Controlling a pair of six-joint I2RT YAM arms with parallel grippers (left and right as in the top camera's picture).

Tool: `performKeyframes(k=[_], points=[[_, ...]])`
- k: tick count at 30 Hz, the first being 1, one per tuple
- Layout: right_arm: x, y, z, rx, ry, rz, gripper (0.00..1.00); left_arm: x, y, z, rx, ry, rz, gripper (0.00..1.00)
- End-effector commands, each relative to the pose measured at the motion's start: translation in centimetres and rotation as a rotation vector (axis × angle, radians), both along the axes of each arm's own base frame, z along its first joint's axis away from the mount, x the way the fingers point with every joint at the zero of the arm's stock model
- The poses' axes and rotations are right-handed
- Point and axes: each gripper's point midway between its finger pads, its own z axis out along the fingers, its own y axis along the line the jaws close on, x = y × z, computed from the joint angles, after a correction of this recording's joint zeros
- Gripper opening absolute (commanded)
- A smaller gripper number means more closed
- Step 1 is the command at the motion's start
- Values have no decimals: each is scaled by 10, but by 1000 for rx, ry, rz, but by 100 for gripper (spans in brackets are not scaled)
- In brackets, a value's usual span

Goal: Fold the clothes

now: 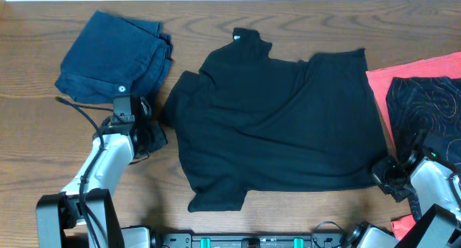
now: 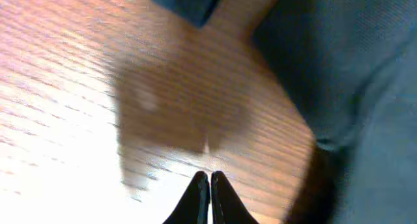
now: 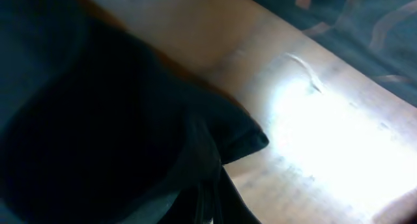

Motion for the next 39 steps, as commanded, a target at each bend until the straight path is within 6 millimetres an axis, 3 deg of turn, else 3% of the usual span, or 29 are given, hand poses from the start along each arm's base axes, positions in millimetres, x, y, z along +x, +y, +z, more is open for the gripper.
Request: performKeyframes(k=[1,6,13,18,21,24,29,39], points=[[0,14,-6,76,-23,48,5,5,-23,18,-132,-18,-59,8],[-1,14,-6,74,-20,47,7,-28,-58,26,-330,90,-122,23],[-4,15,-6,81,-7,46,7,-67,-80,8,-345,193,-235,26],[-11,14,-7,71,29,33,27,-65,-92,-13,-320,120,-289,26],[-11,13,-6,79,20,7,29,-62,-79,-25,-240,111,-251,25],[-12,6,-3,72,0,-33,29,-59,-66,-30,-167,115,-207,13],[-9,3,7,91,-57,-75,29,-34,-36,-33,-8,41,-77,6],[-7,8,17,100,-99,-42,37,24,6,0,16,-138,95,6]])
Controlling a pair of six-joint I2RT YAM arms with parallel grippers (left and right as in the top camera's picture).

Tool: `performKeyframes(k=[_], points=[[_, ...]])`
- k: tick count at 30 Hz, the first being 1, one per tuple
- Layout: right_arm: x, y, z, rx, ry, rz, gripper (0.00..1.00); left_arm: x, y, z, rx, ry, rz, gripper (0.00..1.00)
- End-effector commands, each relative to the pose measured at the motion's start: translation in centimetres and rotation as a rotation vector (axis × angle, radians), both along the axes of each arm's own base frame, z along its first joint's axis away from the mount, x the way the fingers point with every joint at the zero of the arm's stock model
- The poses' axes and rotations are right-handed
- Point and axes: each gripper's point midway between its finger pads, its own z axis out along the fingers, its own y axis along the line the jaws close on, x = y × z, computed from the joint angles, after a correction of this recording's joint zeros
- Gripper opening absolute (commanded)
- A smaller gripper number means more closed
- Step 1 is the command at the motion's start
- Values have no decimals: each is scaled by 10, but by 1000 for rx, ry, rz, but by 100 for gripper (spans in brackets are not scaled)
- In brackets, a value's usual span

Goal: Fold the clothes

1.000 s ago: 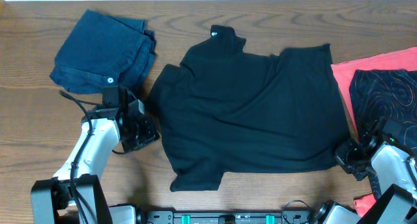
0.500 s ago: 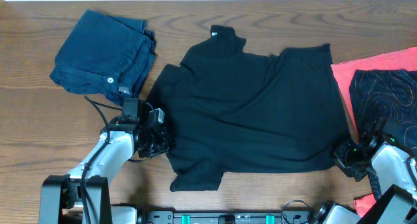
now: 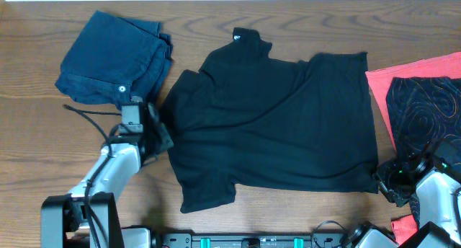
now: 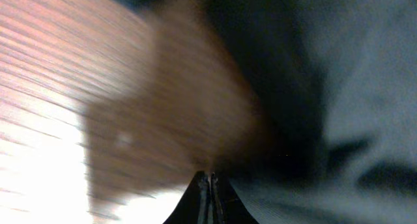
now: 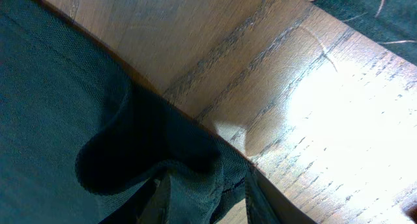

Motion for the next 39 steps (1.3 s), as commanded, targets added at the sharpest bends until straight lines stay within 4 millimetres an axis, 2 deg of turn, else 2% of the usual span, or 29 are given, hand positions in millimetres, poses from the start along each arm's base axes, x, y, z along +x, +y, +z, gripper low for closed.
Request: performKeyframes(k=[1,4,7,8,14,17,22,24,26,28,35,39], points=[[0,1,1,6,-12,4,38,21,26,15,46,-44,83,6],[-1,1,1,7,-11,5,39,24,17,23,-9,-54,35,7],[-2,2,0,9,-6,23,40,20,4,29,-80,-35,1,17],[-4,3,0,12,1,28,41,17,-2,31,-106,-27,-13,23],[-12,5,-10,6,23,31,42,-10,-27,51,-228,16,-93,43],[-17,9,-17,13,31,31,41,-27,-37,67,-272,20,-139,46],[-24,17,-29,32,37,2,38,-61,-42,88,-286,50,-139,47],[-24,17,-31,31,32,-5,30,-75,-44,93,-290,71,-136,51],[-23,17,-31,28,28,-5,13,-89,-45,96,-295,104,-131,51],[-24,17,-31,28,29,-5,2,-101,-46,95,-301,142,-126,52],[-20,14,-27,23,22,-5,1,-136,-54,87,-322,295,-127,51],[-19,13,-26,24,23,-4,1,-155,-62,73,-330,375,-131,51]])
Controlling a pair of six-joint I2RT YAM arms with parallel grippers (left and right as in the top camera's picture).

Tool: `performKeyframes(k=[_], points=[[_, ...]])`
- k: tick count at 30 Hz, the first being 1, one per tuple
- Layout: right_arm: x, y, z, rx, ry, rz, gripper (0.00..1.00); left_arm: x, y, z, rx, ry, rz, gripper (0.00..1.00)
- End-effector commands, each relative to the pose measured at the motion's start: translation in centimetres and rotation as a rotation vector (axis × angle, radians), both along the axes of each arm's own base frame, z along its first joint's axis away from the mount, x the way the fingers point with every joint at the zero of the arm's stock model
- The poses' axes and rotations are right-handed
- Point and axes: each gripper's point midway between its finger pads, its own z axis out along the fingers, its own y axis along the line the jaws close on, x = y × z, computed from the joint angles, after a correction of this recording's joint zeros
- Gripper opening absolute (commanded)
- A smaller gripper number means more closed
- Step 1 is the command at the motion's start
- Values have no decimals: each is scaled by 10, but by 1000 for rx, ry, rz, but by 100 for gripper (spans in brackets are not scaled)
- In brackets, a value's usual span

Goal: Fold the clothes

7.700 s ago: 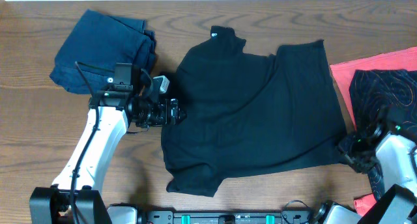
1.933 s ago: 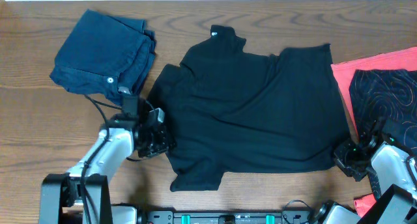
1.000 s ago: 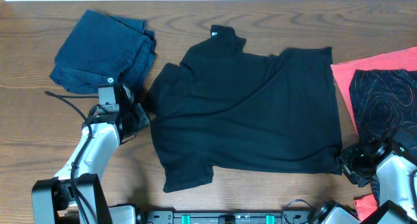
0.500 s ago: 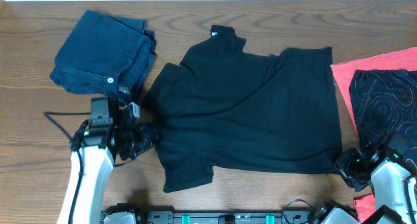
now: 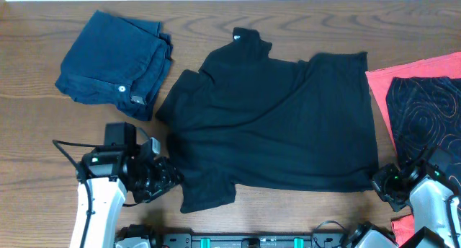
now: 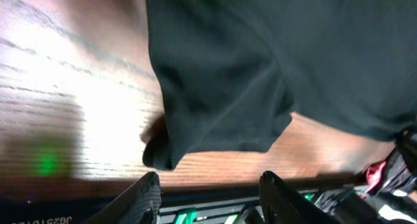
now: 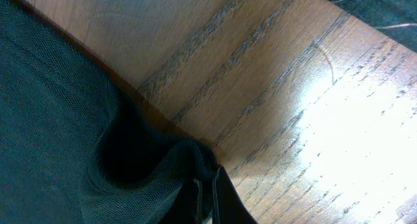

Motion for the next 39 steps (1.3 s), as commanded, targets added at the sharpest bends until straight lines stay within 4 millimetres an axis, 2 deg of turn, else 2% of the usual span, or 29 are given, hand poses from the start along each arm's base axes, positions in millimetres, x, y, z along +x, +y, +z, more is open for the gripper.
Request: performKeyframes(k=[1,5,13,17,19,20,23,28,31,32,36,39], points=[[-10,12,-11,59,35,-5,1,-18,-8,-14,-12,72,-17,51],[-10,12,-11,59,34,-5,1,-30,-13,-32,-2,111,-23,51],[-10,12,-11,59,34,-5,1,-23,0,-69,85,84,64,50],[-10,12,-11,59,34,-5,1,-35,-2,-80,72,138,86,50],[-10,12,-11,59,34,-5,1,-39,-7,-81,43,155,76,49],[-10,12,-11,58,33,-5,1,-40,-9,-80,28,155,65,44],[-9,11,-11,57,31,-5,1,-42,-11,-81,18,144,34,38],[-9,11,-11,57,31,-5,1,-33,-20,-77,-40,101,24,32],[-9,11,-11,57,31,-5,1,-25,-31,-70,-114,54,-8,33],[-9,11,-11,57,32,-5,1,-25,-32,-70,-122,46,-17,36],[-9,11,-11,56,30,-5,1,-25,-32,-70,-120,16,-70,37],[-9,11,-11,54,28,-5,1,-27,-35,-67,-143,13,-90,31]])
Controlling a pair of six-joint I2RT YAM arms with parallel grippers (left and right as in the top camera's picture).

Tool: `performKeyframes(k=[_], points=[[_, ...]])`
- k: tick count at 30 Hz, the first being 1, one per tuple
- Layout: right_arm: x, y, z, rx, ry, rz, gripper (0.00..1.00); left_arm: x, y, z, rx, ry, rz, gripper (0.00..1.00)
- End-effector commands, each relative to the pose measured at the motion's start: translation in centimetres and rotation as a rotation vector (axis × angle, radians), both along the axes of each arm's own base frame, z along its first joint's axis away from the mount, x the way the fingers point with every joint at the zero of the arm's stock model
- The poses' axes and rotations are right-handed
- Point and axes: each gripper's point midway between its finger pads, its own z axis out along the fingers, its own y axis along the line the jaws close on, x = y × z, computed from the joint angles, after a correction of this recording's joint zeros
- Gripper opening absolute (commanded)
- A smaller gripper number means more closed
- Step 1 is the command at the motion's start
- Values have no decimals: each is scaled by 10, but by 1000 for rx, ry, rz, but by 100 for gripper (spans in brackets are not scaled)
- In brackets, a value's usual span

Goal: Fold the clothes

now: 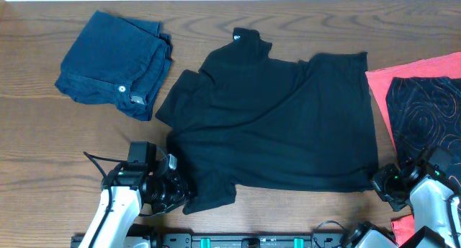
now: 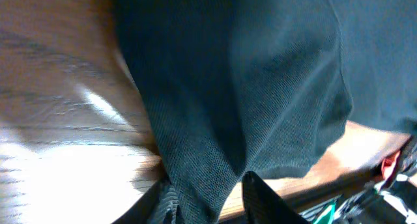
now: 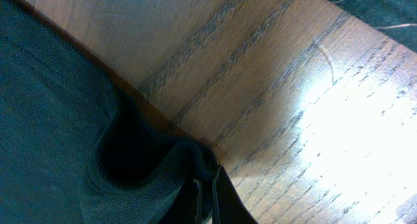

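Observation:
A black shirt [image 1: 274, 125] lies spread flat on the middle of the wooden table [image 1: 43, 133]. My left gripper [image 1: 180, 192] sits at its front left corner. In the left wrist view that gripper [image 2: 210, 201] is open, with a fold of the shirt's fabric [image 2: 234, 107] between its two fingers [image 2: 257, 196]. My right gripper [image 1: 384, 182] is at the shirt's front right corner. Seen from the right wrist, the gripper [image 3: 210, 198] is shut on the shirt's bunched hem [image 3: 156, 172].
Folded blue jeans [image 1: 112, 57] lie at the back left. A red cloth [image 1: 410, 68] with a dark patterned garment [image 1: 425, 104] on it lies at the right edge. The table's front edge runs just behind both grippers.
My left gripper has moved right from beside the shirt's front left corner onto it, and the fabric now lies between its open fingers. The right gripper has stayed shut on the hem.
At first my left gripper was shut on nothing beside the shirt's left sleeve and the right held the front right corner. Then the right stood open around the hem. Later it was shut on it again, and the left was open near the front left corner, where it now straddles the fabric.

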Motion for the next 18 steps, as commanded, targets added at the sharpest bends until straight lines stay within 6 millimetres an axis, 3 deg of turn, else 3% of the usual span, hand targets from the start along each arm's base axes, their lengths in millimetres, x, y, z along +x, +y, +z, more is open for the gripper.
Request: performKeyframes(k=[1,5,9,12,13,14,18], points=[[-9,11,-11,53,27,-5,1,-5,-10,5,-71,-28,-73,29],[-9,11,-11,53,27,-5,1,-7,-24,16,-172,-67,-136,27],[-9,11,-11,53,26,-5,1,-13,-23,16,-172,-72,-180,27],[-9,11,-11,52,26,-5,1,-12,-23,16,-171,-78,-181,19],[-8,11,-11,51,25,-5,1,-11,-23,16,-171,-82,-181,9],[-8,10,-11,51,24,-5,1,-10,-23,16,-172,-87,-181,6],[-6,9,-10,47,18,-5,1,-7,-24,17,-173,-99,-182,6]])
